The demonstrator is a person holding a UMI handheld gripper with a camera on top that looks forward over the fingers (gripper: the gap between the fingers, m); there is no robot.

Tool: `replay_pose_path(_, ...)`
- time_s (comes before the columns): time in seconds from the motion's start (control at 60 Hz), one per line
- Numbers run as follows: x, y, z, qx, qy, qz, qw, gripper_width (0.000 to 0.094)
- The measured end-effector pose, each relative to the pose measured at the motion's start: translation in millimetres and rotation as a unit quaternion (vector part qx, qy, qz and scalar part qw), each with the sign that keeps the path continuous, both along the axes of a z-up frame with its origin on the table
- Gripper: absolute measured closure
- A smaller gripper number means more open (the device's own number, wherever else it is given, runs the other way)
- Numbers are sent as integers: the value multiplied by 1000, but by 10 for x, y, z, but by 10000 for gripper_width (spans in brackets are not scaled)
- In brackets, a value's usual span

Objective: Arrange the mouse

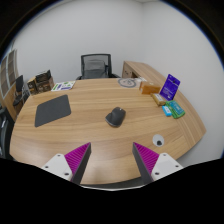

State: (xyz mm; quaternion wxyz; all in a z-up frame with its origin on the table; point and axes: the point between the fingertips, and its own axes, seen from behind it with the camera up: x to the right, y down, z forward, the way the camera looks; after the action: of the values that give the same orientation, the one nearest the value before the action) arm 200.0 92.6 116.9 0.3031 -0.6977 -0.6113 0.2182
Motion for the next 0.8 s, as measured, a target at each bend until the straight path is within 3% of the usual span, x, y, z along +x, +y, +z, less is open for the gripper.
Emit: replay_pose_path(0.8, -1764, 420, -1245, -31, -33, 42, 998, 85)
